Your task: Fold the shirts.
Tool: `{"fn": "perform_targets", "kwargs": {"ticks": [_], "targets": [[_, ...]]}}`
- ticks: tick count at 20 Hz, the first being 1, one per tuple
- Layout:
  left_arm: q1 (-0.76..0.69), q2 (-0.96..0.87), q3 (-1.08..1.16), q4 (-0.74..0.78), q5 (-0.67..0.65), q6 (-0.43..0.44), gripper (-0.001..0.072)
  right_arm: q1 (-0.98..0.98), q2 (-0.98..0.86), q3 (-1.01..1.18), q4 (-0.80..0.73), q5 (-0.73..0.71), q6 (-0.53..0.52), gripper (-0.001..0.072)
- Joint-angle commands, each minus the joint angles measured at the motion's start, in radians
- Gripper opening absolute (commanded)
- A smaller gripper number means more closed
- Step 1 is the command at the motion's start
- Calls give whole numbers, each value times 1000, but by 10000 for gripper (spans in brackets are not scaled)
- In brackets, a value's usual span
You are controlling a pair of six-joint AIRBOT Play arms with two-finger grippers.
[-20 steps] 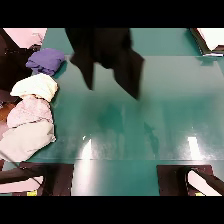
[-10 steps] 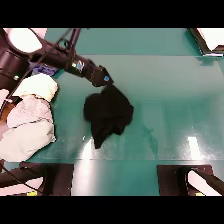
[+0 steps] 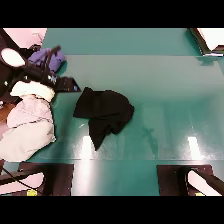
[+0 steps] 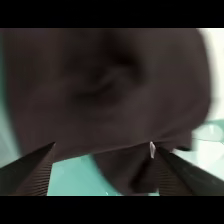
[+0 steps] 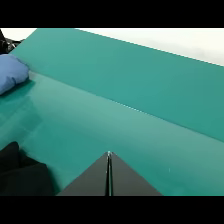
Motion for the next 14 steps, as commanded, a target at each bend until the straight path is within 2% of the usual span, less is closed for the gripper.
{"fn": "perform_targets", "kwargs": {"ticks": [1, 4, 8, 9, 11, 12, 14], "targets": [[68, -9, -213, 29, 134, 23, 710, 0, 0, 0, 0, 9, 0, 12], [62, -66, -283, -46, 151, 121, 709, 0, 0, 0, 1, 9, 0, 13], [10, -116, -283, -93, 213, 127, 708, 0, 0, 0, 1, 10, 1, 12], [-4, -116, -279, -99, 230, 127, 629, 0, 0, 0, 0, 10, 1, 12], [-16, -116, -253, -122, 240, 103, 170, 0, 1, -20, 1, 11, 1, 13], [-14, -115, -224, -129, 229, 90, 26, 0, 1, -50, 1, 23, 1, 13], [-13, -86, -146, -117, 195, 85, 25, 1, 0, -161, 1, 57, 37, 12]]}}
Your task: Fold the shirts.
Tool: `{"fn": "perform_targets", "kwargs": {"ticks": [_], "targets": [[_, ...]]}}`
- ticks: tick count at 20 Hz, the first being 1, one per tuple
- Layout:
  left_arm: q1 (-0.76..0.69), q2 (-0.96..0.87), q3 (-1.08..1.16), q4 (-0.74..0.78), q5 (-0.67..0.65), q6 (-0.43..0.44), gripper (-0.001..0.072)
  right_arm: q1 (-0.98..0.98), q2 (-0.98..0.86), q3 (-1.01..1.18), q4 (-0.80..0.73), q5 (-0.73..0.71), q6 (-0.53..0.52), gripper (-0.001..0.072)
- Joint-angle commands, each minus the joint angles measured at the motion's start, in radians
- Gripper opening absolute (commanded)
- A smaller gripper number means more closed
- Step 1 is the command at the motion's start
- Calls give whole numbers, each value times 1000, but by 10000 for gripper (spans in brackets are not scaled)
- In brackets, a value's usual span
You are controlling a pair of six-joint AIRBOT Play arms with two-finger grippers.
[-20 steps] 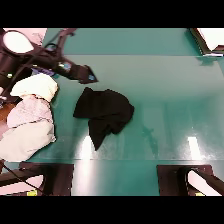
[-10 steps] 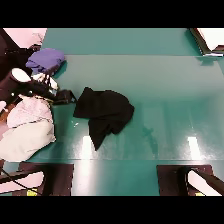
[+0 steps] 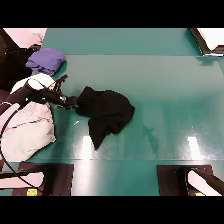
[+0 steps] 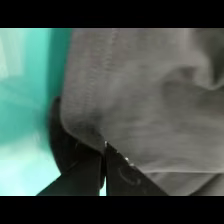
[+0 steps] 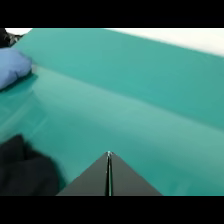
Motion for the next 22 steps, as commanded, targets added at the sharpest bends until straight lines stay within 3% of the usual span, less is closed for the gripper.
{"fn": "perform_targets", "kwargs": {"ticks": [1, 4, 5, 6, 7, 11, 18, 20, 22], "targets": [[-6, 41, 107, -9, -26, -16, 25, 2, 0, -169, 0, 39, 60, 13], [-7, 111, 230, 0, -60, -16, 26, 21, 0, -497, 3, -40, 71, 25], [-7, 127, 258, -1, -68, -16, 26, 43, -1, -624, 14, -106, 71, 207], [-10, 139, 282, -1, -77, -16, 26, 69, -1, -739, 36, -180, 71, 462], [-10, 144, 295, -2, -81, -16, 26, 101, -7, -843, 73, -250, 71, 530], [-10, 145, 298, -1, -100, -18, 26, 306, -143, -1029, 187, -391, 58, 478], [-10, 145, 298, -1, -123, -19, 26, 557, -408, -860, 246, -452, 17, 477], [-10, 145, 298, -1, -134, -19, 26, 564, -453, -799, 243, -452, 17, 322], [-10, 145, 298, -1, -150, -19, 26, 560, -469, -758, 223, -460, 16, 8]]}}
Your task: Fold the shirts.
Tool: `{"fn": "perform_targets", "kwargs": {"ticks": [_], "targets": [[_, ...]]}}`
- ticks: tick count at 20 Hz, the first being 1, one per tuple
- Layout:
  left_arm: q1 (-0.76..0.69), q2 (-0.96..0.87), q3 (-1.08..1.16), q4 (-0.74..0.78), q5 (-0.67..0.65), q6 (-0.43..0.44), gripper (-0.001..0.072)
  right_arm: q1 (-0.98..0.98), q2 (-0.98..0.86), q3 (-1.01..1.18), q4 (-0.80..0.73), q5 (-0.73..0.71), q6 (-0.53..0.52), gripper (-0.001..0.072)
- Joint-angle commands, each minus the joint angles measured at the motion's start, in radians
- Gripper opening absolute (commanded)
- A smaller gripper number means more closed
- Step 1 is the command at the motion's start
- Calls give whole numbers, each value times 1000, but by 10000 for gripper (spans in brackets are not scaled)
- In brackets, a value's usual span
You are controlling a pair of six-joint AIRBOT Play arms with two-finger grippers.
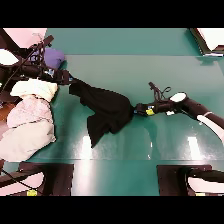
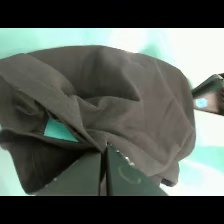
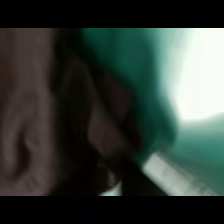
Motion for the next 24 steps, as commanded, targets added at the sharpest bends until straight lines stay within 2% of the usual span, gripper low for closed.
{"fn": "perform_targets", "kwargs": {"ticks": [1, 2, 5, 7, 10, 14, 20, 24], "targets": [[0, 3, 3, 0, -30, 0, 26, 14, -43, 84, -46, -17, -2, 11], [0, 13, 11, 5, -29, 0, 26, -2, -23, 106, -82, -9, 7, 10], [1, 92, 122, 29, -33, -20, 26, -116, 134, 225, -288, 75, 133, 9], [0, 157, 241, 26, -51, -34, 25, -206, 264, 350, -388, 152, 161, 9], [0, 247, 393, -43, -84, -50, 26, -300, 412, 551, -438, 214, 166, 9], [-2, 332, 509, -169, -126, -53, 26, -327, 536, 743, -452, 278, 166, 9], [-2, 394, 556, -250, -229, -109, 26, -327, 591, 978, -605, 478, 239, 9], [-2, 385, 404, -42, -246, -130, 26, -311, 486, 1000, -565, 645, 297, 9]]}}
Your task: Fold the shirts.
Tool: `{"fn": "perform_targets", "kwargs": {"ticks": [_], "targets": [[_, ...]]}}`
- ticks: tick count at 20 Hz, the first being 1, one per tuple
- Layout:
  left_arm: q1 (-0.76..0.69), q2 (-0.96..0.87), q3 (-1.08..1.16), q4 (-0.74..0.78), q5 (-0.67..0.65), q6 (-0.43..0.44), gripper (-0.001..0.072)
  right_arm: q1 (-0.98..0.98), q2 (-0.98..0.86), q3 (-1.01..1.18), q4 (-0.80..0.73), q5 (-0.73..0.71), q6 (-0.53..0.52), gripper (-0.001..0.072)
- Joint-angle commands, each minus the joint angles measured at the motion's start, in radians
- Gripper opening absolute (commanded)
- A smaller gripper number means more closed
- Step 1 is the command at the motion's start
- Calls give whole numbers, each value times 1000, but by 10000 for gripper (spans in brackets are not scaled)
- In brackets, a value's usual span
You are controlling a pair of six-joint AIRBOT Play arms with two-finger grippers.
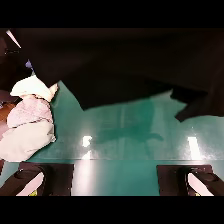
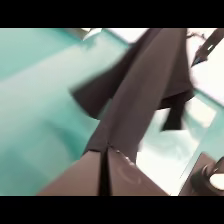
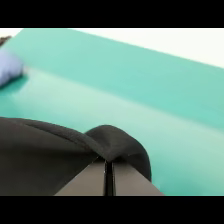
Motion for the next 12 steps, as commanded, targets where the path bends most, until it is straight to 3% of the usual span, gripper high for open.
{"fn": "perform_targets", "kwargs": {"ticks": [1, 5, 8, 12], "targets": [[0, -6, -165, 148, -25, -18, 26, 35, -93, -7, -8, 167, 52, 9], [0, -69, -550, 170, 74, 36, 26, 132, -262, -246, -10, 149, 39, 9], [0, -155, -767, 180, 306, 103, 27, 171, -393, -404, -9, -39, 19, 10], [1, -312, -802, 172, 515, 96, 27, 174, -536, -465, -6, -268, 21, 11]]}}
